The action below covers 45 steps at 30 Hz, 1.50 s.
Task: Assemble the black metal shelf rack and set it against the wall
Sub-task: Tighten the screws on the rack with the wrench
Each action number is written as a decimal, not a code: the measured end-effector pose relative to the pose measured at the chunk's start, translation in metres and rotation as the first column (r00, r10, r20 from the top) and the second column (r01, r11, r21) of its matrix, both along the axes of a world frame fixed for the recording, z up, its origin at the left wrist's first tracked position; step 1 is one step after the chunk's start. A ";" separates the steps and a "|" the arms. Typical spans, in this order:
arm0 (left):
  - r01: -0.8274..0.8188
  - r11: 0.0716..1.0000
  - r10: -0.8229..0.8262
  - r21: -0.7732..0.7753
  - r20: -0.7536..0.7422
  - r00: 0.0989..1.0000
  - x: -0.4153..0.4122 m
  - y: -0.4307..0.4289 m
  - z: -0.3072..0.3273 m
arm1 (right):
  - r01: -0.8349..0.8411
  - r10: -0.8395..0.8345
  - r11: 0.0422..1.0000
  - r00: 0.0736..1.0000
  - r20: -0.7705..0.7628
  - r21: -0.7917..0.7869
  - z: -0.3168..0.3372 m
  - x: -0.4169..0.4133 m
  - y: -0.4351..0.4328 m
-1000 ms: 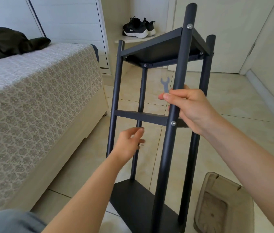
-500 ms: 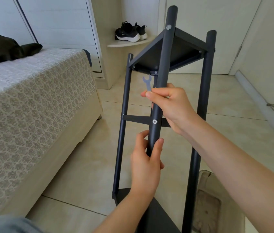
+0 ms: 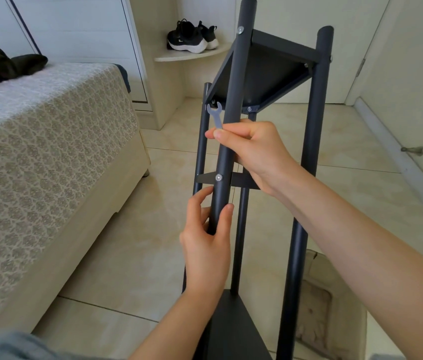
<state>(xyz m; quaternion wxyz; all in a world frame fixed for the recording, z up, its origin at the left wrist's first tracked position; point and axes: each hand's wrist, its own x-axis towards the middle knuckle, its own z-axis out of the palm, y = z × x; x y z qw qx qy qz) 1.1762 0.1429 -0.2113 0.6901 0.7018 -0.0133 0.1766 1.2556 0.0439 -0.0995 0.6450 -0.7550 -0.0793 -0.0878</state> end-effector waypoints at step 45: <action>-0.103 0.974 0.084 0.200 0.103 0.991 0.023 0.004 -0.002 | 0.173 -0.231 0.939 0.957 -0.174 -0.296 -0.078 -0.045 -0.016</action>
